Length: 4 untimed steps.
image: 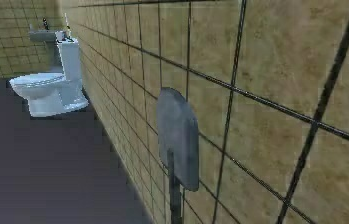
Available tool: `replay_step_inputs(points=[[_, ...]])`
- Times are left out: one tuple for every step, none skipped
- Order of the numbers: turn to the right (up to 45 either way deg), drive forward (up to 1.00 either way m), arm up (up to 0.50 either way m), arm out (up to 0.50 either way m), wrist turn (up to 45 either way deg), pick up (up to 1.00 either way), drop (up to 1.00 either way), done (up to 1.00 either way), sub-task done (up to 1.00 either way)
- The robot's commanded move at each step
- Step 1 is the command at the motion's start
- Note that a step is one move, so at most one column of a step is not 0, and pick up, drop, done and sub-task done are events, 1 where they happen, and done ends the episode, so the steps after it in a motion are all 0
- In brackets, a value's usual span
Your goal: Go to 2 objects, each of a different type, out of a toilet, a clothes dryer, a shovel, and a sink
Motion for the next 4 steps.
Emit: replay_step_inputs(points=[[-45.0,0.00,0.00,0.00,0.0,0.00,0.00,0.00,0.00],[-45.0,0.00,0.00,0.00,0.0,0.00,0.00,0.00,0.00],[-30.0,0.00,0.00,0.00,0.0,0.00,0.00,0.00,0.00],[0.0,0.25,0.00,0.00,0.0,0.00,0.00,0.00,0.00]])
